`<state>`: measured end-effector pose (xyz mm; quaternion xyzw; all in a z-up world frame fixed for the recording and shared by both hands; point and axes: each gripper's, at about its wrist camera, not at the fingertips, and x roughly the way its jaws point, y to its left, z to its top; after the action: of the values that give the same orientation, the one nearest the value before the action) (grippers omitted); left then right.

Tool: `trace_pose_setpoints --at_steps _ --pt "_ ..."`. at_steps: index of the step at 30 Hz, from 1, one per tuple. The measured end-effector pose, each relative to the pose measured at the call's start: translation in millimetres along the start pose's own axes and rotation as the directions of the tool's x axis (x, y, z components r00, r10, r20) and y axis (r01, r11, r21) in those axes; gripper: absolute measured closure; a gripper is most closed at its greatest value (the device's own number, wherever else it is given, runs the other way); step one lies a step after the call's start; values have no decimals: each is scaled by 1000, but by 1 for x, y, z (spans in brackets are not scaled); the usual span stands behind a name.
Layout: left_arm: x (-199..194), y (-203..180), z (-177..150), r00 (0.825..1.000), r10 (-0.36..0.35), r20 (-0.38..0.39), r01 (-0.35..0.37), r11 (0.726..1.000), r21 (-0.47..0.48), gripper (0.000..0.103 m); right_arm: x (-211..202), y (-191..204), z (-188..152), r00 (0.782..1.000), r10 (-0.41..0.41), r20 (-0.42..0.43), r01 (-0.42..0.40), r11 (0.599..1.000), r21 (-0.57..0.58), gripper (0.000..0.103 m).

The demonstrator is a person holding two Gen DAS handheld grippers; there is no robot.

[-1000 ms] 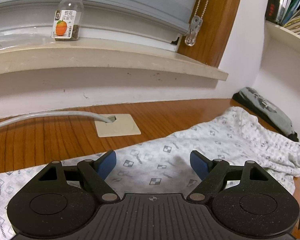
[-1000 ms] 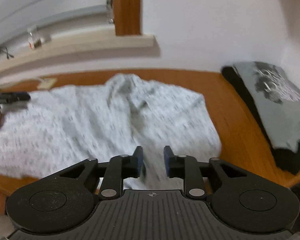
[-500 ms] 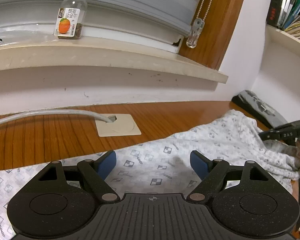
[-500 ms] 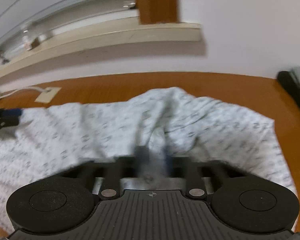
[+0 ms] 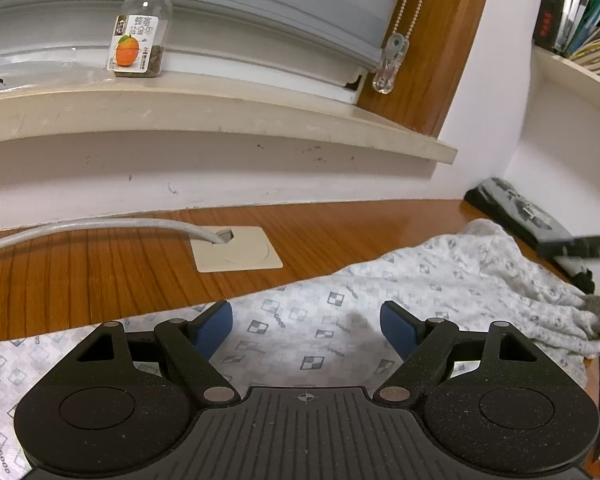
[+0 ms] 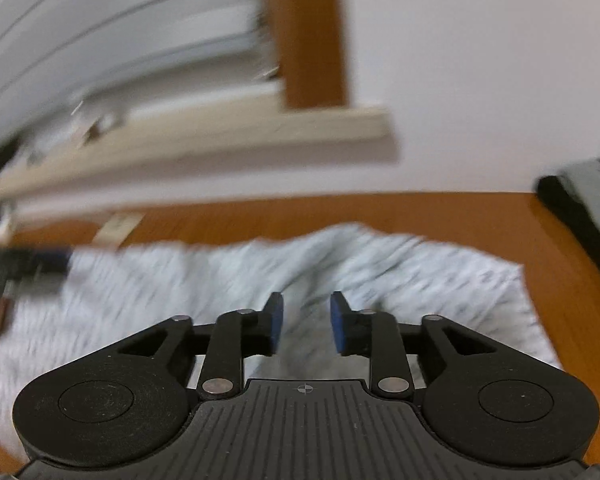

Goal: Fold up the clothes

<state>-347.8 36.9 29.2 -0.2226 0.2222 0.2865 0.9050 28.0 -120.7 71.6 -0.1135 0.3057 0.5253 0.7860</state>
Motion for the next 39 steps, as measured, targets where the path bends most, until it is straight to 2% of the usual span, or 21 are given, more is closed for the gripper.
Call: trace_pose_setpoints --at_steps 2,6,10,15,17,18,19,20,24,28,30,31,32,33,34,37,39 --pt "0 0 0 1000 0 -1 0 1000 0 19 13 -10 8 1000 -5 -29 6 999 38 65" --pt "0 1 0 1000 -3 -1 3 1000 -3 19 43 -13 9 995 -4 -95 11 997 74 63" --pt "-1 1 0 1000 -6 -2 6 1000 -5 19 58 -10 6 993 -65 -94 73 994 81 58" --pt "-1 1 0 1000 -9 -4 9 1000 -7 19 81 -36 16 993 -45 -108 67 977 204 58" --pt "-1 1 0 1000 -9 -4 9 1000 -6 19 90 -44 18 993 -12 -120 40 971 236 58" --pt "-1 1 0 1000 -10 -4 10 1000 -6 19 91 -46 20 994 3 -113 24 970 243 60" --pt "-1 1 0 1000 -10 -4 10 1000 -6 19 91 -45 22 994 12 -109 14 973 232 75" --pt "-1 2 0 1000 -10 -5 10 1000 -6 19 90 -45 25 994 19 -107 4 976 217 97" --pt "0 2 1 1000 -11 -6 11 1000 -4 19 75 -46 45 997 -1 -74 12 989 146 99" --pt "0 1 0 1000 -11 -9 11 1000 -2 19 60 -73 71 997 -61 -40 68 977 200 99" --pt "0 1 0 1000 -11 -10 11 1000 -1 19 65 -75 72 996 -77 -39 82 980 183 98" --pt "0 1 0 1000 -10 -10 10 1000 -1 19 69 -71 71 996 -86 -32 90 983 158 97" --pt "0 1 0 1000 -10 -10 10 1000 -1 19 73 -67 69 995 -97 -26 99 987 130 89" --pt "0 1 0 1000 -10 -10 10 1000 -3 19 77 -62 67 994 -107 -19 108 989 102 86" --pt "0 1 0 1000 -10 -9 10 1000 -4 19 83 -60 65 994 -107 -18 108 989 97 86" --pt "0 1 0 1000 -11 -9 11 1000 -7 19 91 -61 64 996 -90 18 87 990 109 102" --pt "0 2 0 1000 -11 -9 11 1000 -8 19 90 -63 67 993 -95 70 87 991 100 102"
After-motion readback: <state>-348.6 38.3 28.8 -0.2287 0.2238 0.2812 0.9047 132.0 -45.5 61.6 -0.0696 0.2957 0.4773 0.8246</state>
